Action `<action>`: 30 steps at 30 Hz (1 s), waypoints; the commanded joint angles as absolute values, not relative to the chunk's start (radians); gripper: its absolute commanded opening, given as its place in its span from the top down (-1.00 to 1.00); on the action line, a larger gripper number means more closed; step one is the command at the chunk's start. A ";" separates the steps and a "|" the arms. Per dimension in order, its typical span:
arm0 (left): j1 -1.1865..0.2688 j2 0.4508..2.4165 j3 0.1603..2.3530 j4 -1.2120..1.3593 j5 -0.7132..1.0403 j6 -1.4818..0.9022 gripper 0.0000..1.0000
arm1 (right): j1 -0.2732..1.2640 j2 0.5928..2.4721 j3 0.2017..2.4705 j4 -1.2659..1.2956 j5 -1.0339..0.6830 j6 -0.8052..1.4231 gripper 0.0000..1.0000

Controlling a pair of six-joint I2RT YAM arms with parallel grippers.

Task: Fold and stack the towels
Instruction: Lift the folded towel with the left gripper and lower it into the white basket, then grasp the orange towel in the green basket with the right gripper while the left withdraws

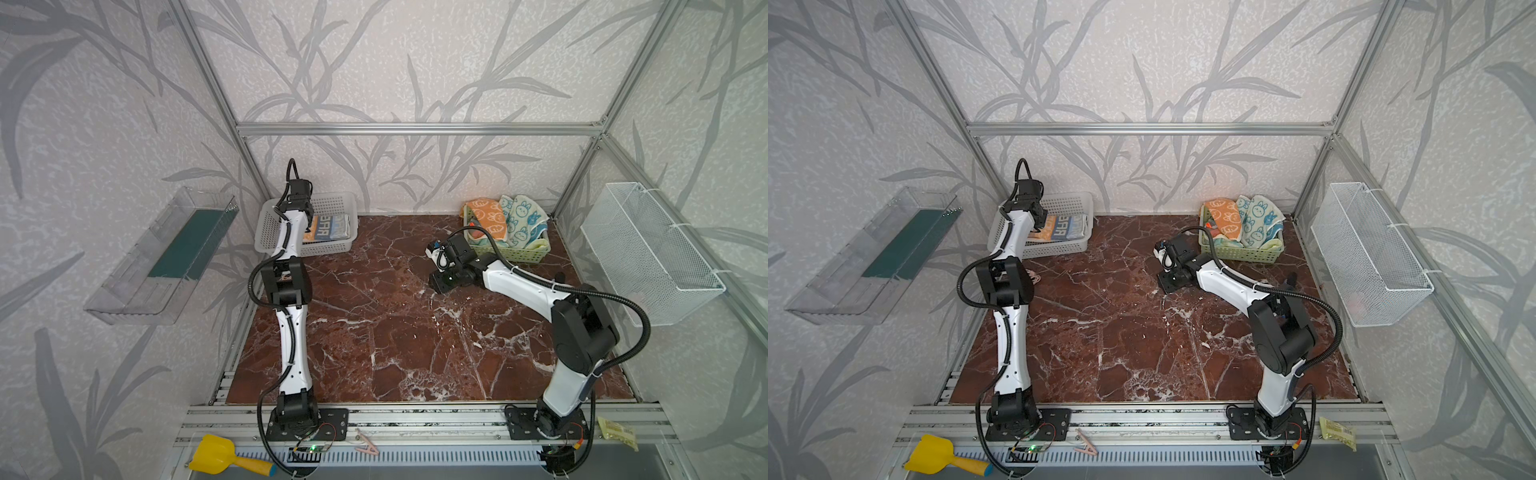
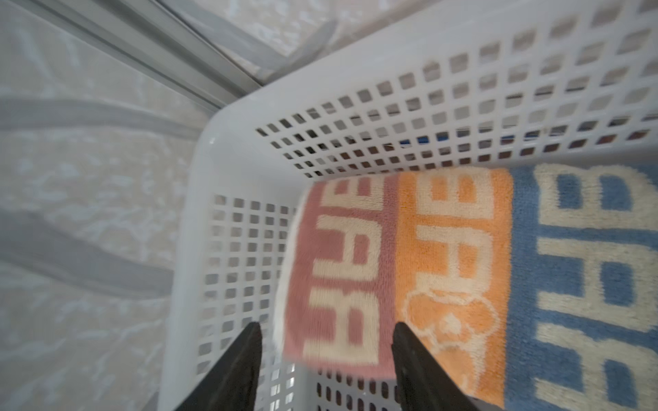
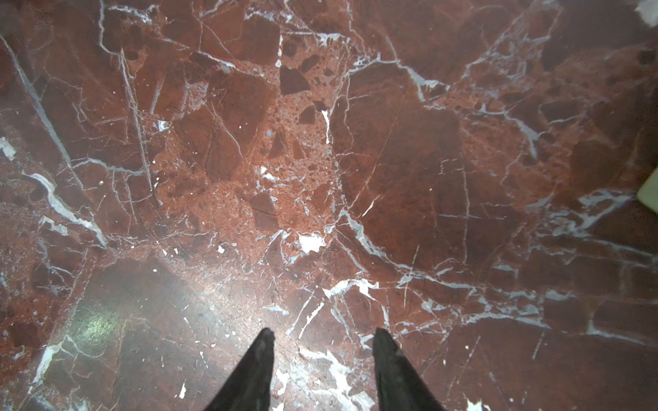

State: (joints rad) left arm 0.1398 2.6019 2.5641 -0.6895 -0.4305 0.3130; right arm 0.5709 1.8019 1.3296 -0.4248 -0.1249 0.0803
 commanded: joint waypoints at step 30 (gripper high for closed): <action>-0.428 2.404 2.538 -0.737 0.083 -0.102 0.01 | 0.134 2.281 2.237 -0.980 0.191 0.093 -0.16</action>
